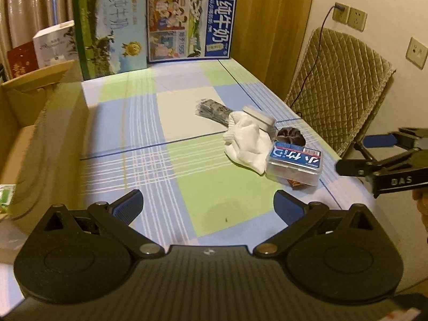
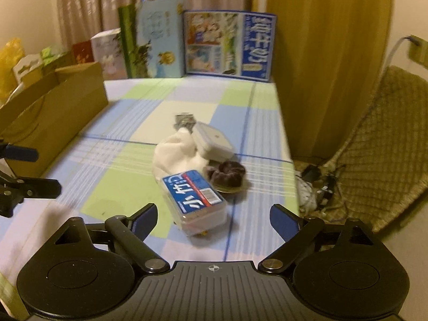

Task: Organize objects
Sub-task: 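Grasp the red candy packet with the left tool while the right tool grasps the clear floss box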

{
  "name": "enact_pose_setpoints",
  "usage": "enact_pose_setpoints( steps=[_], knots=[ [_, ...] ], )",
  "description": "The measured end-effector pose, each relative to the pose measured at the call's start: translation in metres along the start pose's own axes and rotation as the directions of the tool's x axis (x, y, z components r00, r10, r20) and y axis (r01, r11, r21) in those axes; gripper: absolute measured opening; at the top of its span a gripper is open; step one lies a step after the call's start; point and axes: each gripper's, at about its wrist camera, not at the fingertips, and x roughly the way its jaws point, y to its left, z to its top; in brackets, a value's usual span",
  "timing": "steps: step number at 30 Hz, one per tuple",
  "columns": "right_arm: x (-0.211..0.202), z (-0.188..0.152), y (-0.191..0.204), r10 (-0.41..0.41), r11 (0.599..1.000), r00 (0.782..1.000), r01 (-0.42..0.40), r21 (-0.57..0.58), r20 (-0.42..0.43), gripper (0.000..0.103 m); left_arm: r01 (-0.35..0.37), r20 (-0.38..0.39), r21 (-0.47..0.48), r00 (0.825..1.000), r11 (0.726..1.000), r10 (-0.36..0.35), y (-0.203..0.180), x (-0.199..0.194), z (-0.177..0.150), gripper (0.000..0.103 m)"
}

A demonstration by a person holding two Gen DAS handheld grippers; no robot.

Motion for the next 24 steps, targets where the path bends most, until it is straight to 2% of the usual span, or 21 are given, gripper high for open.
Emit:
enact_pose_setpoints(
  steps=[6, 13, 19, 24],
  knots=[
    [0.044, 0.002, 0.008, 0.031, 0.996, 0.998, -0.035, -0.084, -0.047, 0.085, 0.016, -0.009, 0.005, 1.0, 1.0, -0.016, 0.001, 0.027, 0.002, 0.102],
    [0.072, 0.0, 0.011, 0.048, 0.991, 0.996, -0.056, -0.119, -0.074, 0.064, 0.053, -0.054, 0.028, 0.997, 0.998, -0.052, -0.001, 0.049, 0.001, 0.102],
    [0.058, -0.002, 0.005, 0.035, 0.999, 0.999, -0.037, -0.039, -0.042, 0.057, 0.067, -0.072, 0.026, 0.995, 0.997, -0.065, -0.004, 0.057, -0.001, 0.101],
    [0.034, -0.011, -0.013, -0.041, 0.999, 0.999, 0.042, 0.019, -0.007, 0.057, 0.069, -0.077, 0.035, 0.995, 0.997, -0.066, -0.006, 0.059, -0.001, 0.101]
  ],
)
